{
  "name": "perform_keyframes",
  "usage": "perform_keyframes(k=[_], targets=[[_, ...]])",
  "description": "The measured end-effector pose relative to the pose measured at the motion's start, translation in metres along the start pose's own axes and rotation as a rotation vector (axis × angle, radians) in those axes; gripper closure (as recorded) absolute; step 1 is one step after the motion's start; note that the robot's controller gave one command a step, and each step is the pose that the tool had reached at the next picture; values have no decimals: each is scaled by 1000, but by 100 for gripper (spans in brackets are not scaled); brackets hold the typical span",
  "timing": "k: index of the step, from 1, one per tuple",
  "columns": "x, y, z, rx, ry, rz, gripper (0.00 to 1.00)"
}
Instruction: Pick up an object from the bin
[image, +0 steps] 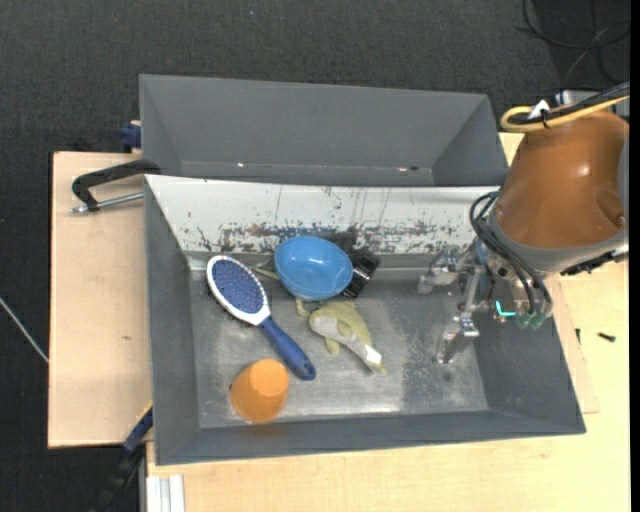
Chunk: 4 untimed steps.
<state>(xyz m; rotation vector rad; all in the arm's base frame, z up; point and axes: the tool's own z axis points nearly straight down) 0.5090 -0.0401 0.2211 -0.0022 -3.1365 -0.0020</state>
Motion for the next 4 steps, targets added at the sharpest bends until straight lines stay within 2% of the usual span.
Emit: perform_keyframes(k=[1, 2, 3, 4], targets=[[-11, 107, 102, -3, 1, -69, 0], [-36, 71, 135, -2, -11, -270, 0], [-39, 72, 133, -1, -26, -268, 100], [-44, 74, -10, 3, -20, -435, 100]])
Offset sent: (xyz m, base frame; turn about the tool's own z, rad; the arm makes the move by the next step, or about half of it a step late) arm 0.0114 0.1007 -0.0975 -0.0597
